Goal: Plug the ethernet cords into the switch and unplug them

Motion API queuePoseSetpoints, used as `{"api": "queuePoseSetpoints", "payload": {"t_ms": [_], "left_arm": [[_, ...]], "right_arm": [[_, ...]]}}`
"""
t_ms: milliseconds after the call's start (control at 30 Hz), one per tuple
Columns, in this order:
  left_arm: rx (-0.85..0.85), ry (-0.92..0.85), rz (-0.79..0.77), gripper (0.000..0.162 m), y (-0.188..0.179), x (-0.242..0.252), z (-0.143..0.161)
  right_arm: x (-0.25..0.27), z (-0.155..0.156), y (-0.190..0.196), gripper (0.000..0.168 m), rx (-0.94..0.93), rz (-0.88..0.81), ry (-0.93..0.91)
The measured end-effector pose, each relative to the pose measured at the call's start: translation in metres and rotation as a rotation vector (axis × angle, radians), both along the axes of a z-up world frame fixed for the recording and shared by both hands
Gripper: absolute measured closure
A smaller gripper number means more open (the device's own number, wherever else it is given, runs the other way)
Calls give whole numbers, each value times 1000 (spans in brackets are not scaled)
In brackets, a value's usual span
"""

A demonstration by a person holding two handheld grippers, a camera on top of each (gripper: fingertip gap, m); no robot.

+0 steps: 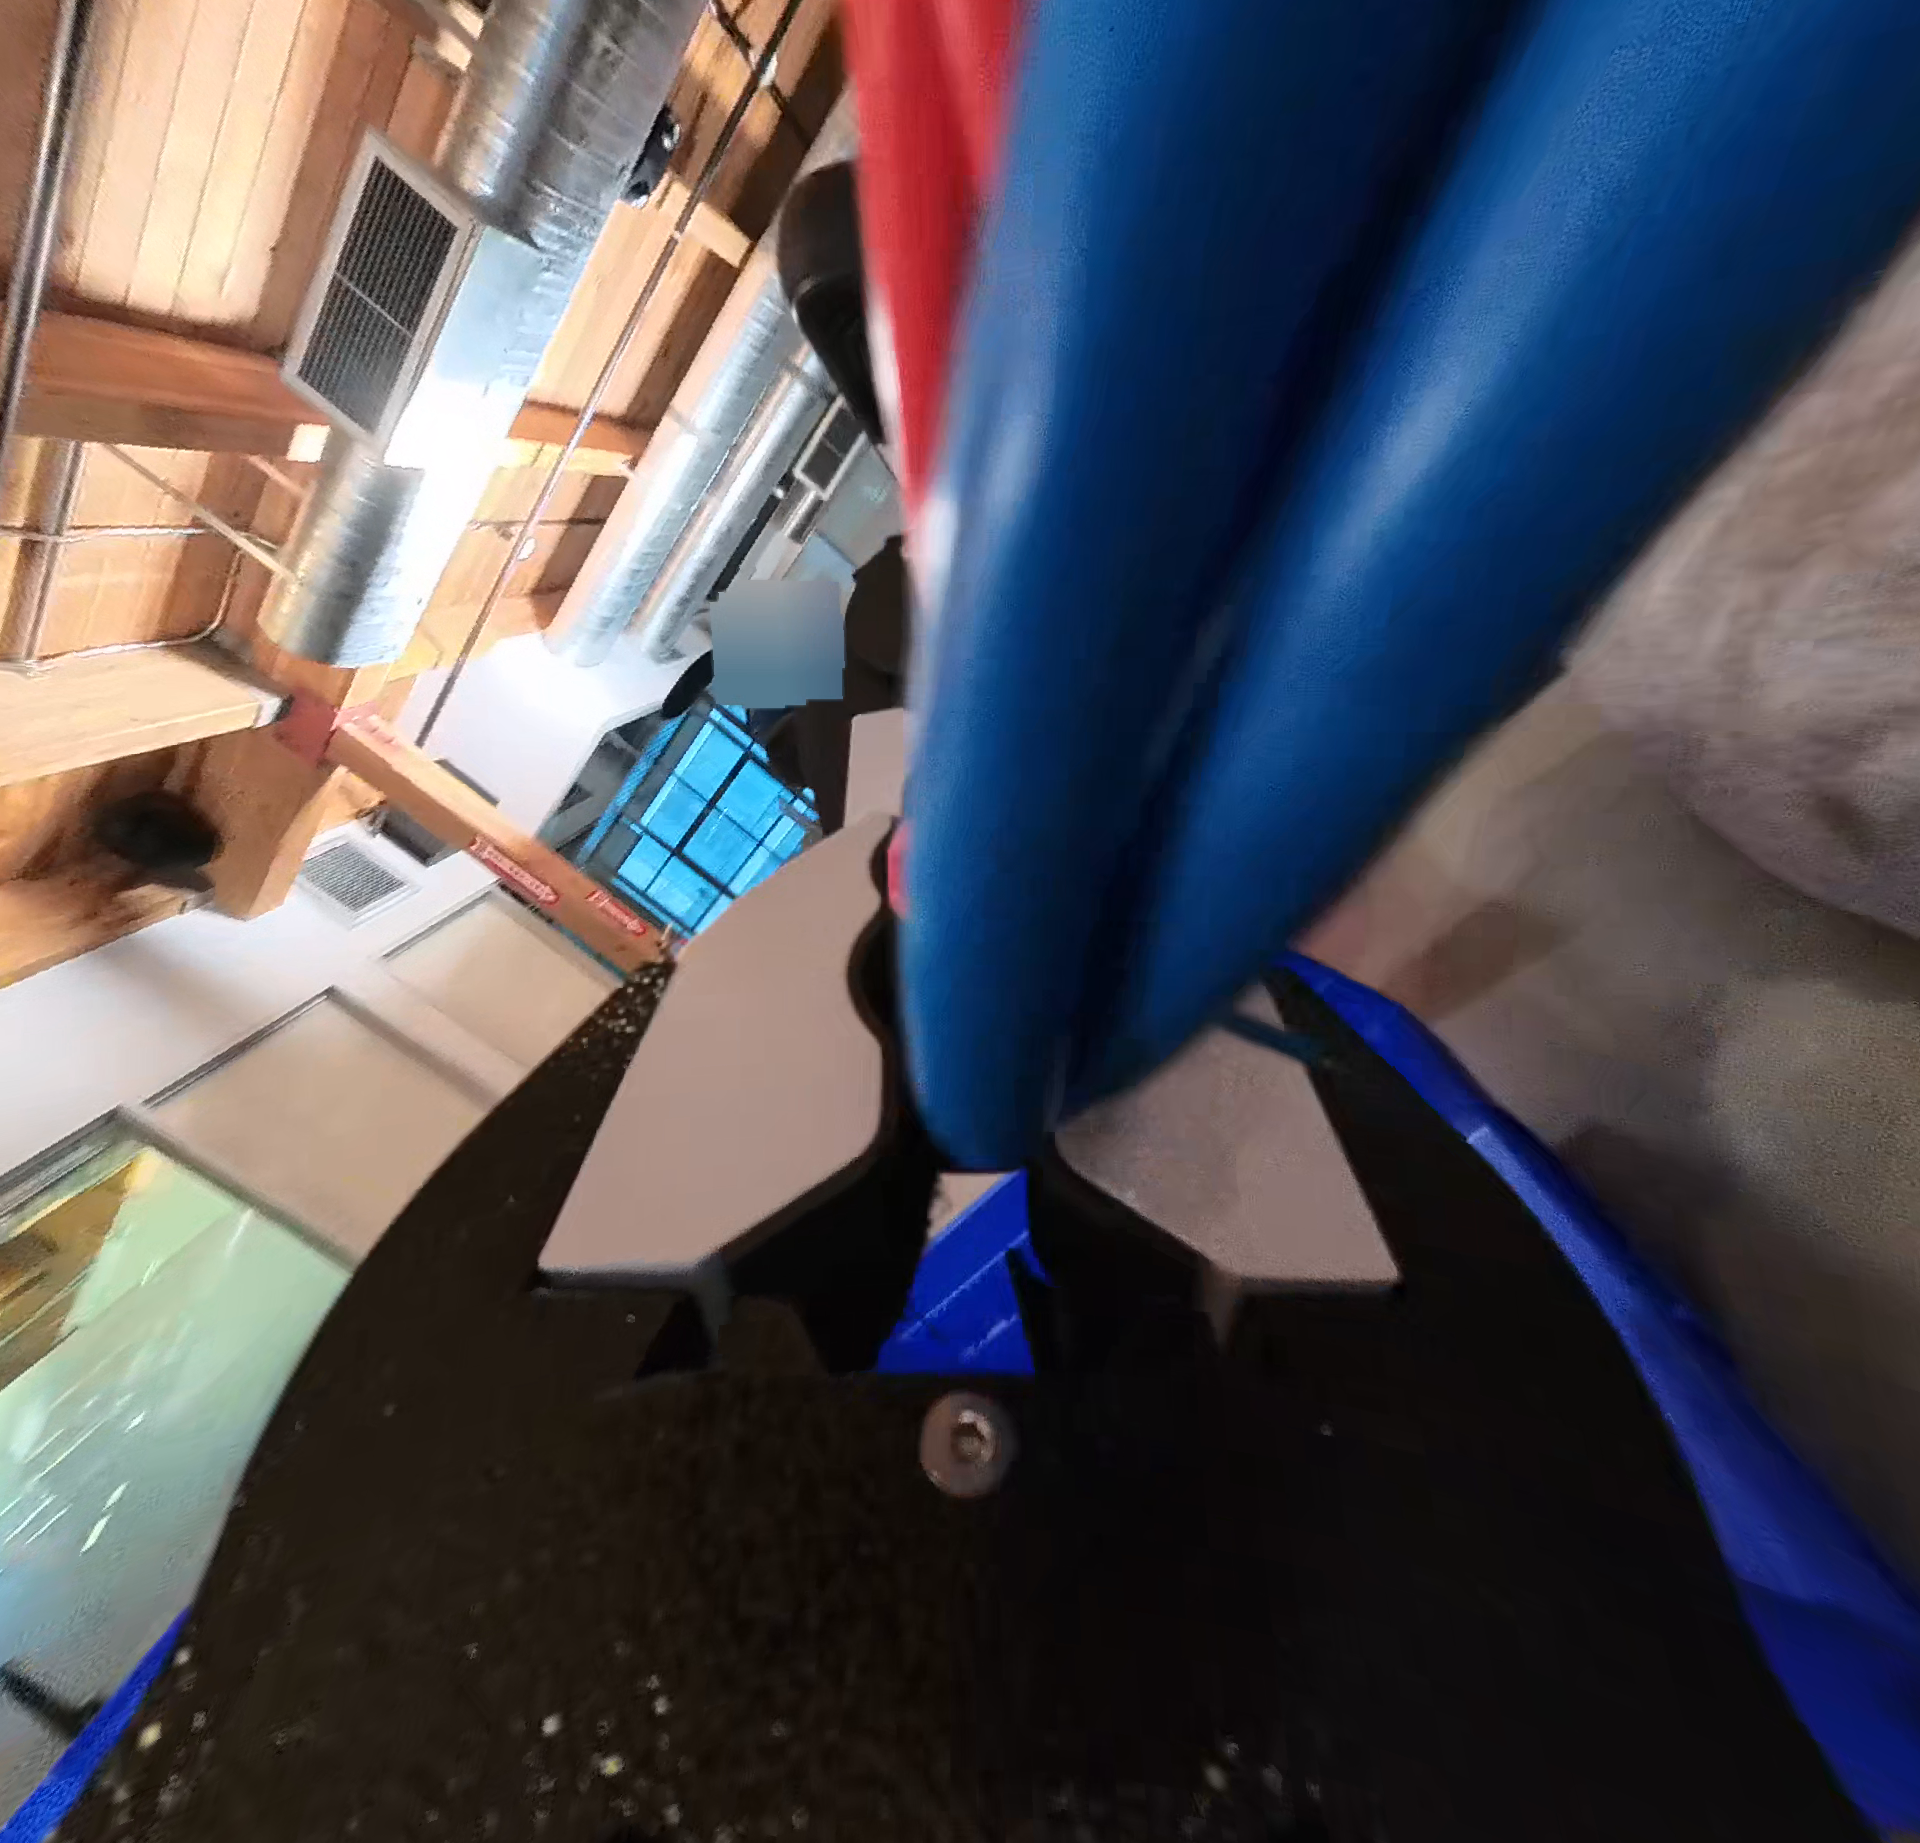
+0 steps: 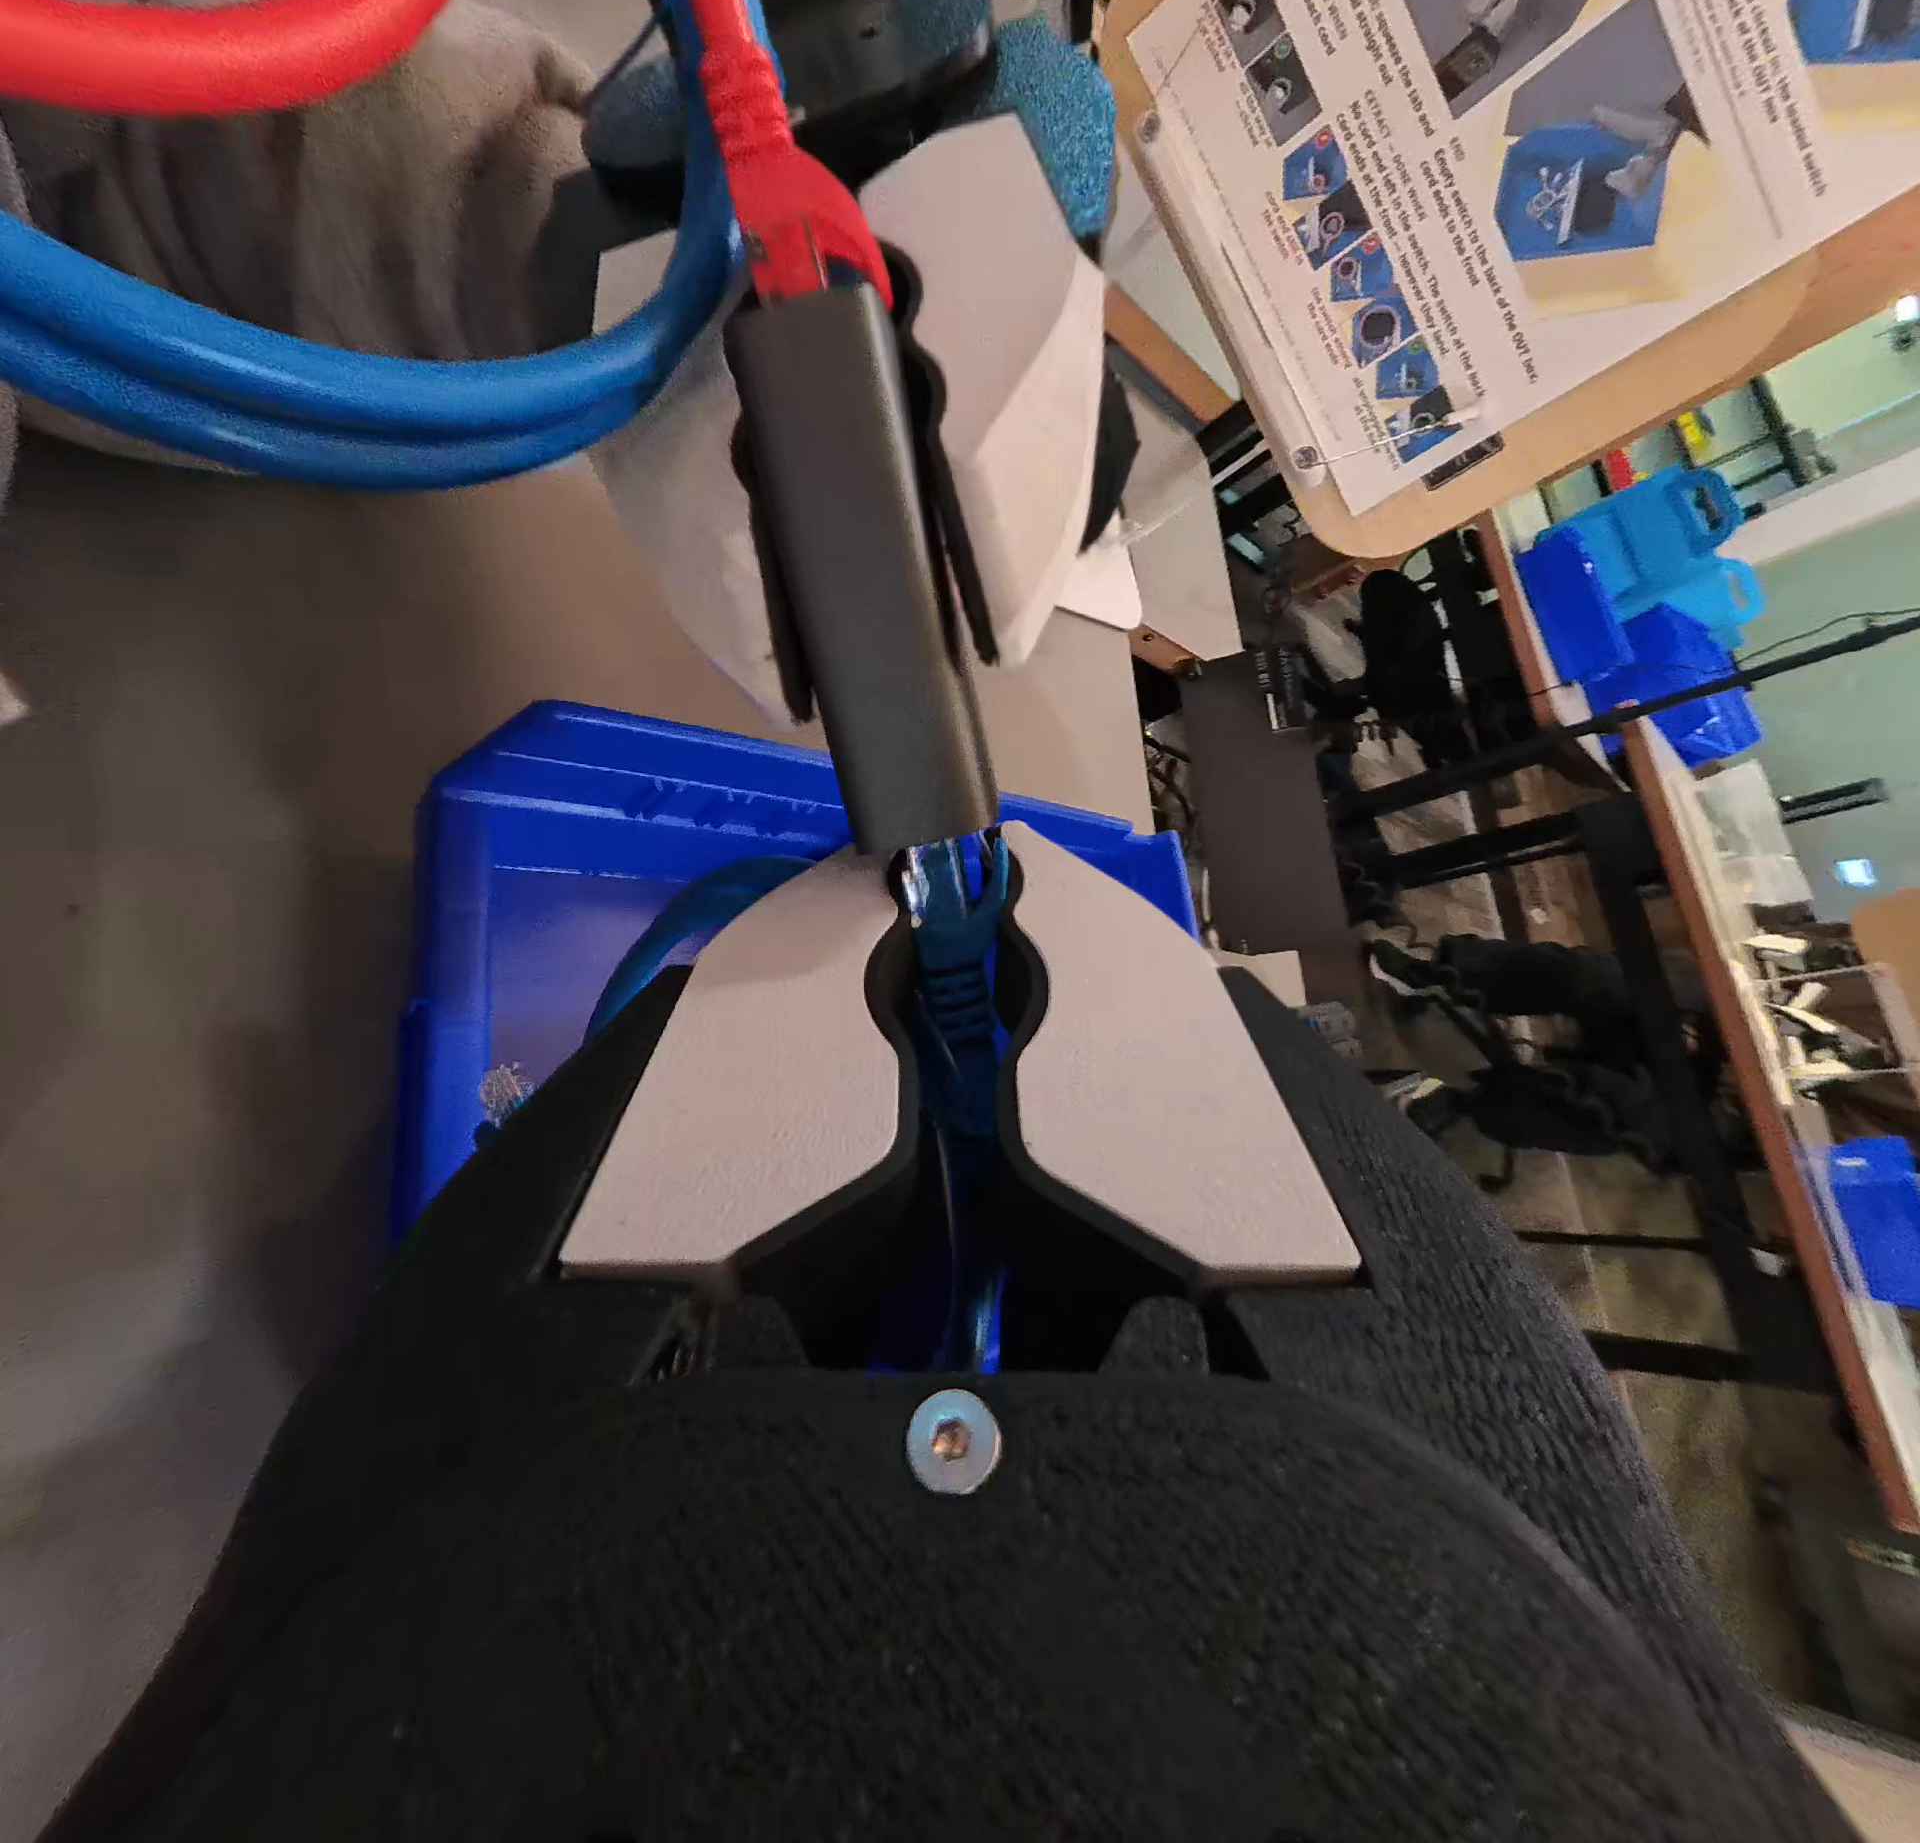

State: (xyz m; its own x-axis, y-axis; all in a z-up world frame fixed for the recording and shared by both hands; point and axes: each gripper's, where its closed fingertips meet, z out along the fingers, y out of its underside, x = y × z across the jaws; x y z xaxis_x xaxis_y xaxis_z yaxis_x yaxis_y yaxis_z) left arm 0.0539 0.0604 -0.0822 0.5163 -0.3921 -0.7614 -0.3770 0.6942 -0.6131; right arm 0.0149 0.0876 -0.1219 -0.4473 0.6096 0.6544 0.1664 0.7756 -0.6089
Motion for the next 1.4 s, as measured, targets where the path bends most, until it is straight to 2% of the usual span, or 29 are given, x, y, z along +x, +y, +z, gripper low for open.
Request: {"api": "queuePoseSetpoints", "payload": {"t_ms": [33, 467, 933, 1100, 1300, 1400], "left_arm": [[3, -12, -18, 141, 0, 1, 1], [-66, -8, -46, 140, 8, 2, -9], [40, -90, -71, 141, -3, 1, 6], [85, -36, -36, 140, -3, 4, 5], [49, 9, -35, 141, -1, 8, -4], [40, 9, -29, 141, 0, 9, -4]], "right_arm": [[0, 0, 0, 158, -7, 1, -4], [-1, -10, 10, 155, 60, -68, 22], [2, 13, 4, 151, 164, -72, 180], [2, 14, 6, 150, 242, -83, 205], [3, 7, 8, 150, 431, -79, 224], [2, 11, 10, 156, 483, -99, 257]]}}
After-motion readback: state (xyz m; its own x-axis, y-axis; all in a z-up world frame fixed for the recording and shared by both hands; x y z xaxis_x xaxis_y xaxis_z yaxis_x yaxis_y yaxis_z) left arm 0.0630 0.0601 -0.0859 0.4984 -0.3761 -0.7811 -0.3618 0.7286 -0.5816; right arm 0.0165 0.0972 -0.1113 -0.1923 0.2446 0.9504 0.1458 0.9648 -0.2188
